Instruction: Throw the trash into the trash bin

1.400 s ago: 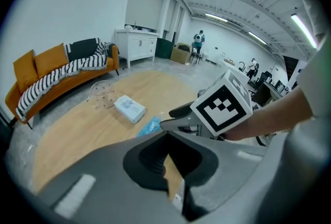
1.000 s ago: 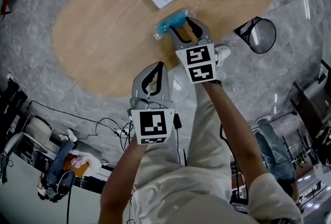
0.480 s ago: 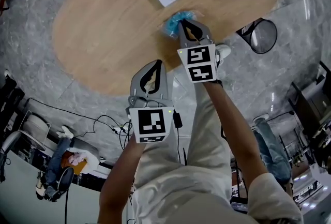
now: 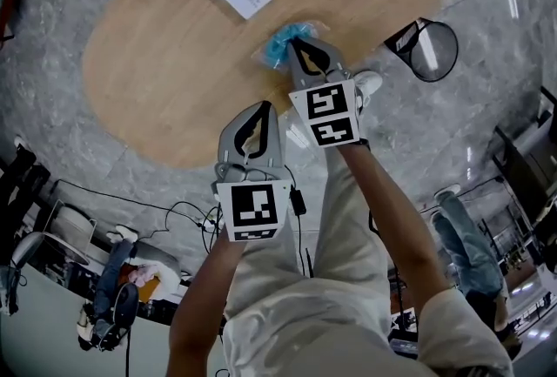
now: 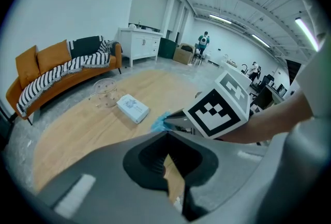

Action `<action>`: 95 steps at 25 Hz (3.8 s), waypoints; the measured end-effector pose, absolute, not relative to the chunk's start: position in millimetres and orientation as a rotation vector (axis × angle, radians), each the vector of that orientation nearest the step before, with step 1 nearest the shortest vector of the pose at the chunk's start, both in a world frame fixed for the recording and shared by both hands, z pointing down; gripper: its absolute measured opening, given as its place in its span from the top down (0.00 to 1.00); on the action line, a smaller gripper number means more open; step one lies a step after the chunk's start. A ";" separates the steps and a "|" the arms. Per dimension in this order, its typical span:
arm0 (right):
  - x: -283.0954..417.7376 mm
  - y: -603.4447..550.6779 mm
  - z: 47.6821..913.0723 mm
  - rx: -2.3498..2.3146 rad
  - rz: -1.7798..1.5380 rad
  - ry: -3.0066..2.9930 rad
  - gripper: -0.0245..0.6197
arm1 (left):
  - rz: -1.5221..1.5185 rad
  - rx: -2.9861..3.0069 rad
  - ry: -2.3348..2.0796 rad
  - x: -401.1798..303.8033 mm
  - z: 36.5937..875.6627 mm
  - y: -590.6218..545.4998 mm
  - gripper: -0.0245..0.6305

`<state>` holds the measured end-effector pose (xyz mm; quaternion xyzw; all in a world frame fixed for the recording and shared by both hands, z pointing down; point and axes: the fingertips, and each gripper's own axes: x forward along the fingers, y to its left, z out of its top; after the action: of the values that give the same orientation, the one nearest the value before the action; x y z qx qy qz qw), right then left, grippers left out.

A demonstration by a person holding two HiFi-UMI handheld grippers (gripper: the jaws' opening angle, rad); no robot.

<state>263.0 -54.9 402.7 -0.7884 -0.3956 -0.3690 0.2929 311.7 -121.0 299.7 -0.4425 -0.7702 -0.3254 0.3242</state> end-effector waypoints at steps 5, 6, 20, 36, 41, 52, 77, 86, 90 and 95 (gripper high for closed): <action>233.0 -52.9 394.1 -2.080 -0.939 -1.099 0.90 | -0.831 -1.110 -2.042 284.6 296.3 -120.5 0.96; 225.6 -52.6 393.2 -2.073 -0.932 -1.109 0.90 | -0.827 -1.102 -2.046 278.5 296.0 -120.4 0.96; 86.2 -65.3 379.3 -1.917 -0.821 -1.302 0.90 | -0.736 -0.915 -2.104 167.4 292.6 -119.1 0.96; -95.9 -87.8 393.2 -1.721 -0.656 -1.516 0.90 | -0.647 -0.680 -2.122 6.7 314.0 -124.8 0.96; -140.3 -105.7 406.7 -1.676 -0.651 -1.529 0.90 | -0.652 -0.618 -2.104 -38.3 331.1 -132.3 0.96; -225.7 -139.6 473.3 -1.602 -0.722 -1.520 0.90 | -0.634 -0.559 -2.092 -126.0 397.3 -133.6 0.96; -271.1 -194.9 625.0 -1.372 -0.833 -1.472 0.78 | -0.674 -0.466 -2.054 -156.1 490.7 -162.5 0.96; -251.1 -168.9 575.6 -1.452 -0.845 -1.508 0.80 | -0.675 -0.498 -2.096 -144.5 458.7 -151.4 0.96; -228.6 -147.9 542.0 -1.503 -0.833 -1.530 0.83 | -0.671 -0.520 -2.119 -129.7 435.7 -142.4 0.96; -195.4 -126.1 500.5 -1.560 -0.818 -1.560 0.89 | -0.670 -0.560 -2.140 -101.2 406.7 -132.2 0.96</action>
<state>-195.4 -126.1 500.5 -0.6121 -0.6120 -0.3210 0.3843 -101.2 -132.2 406.7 -0.2216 -0.8473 -0.2651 0.4033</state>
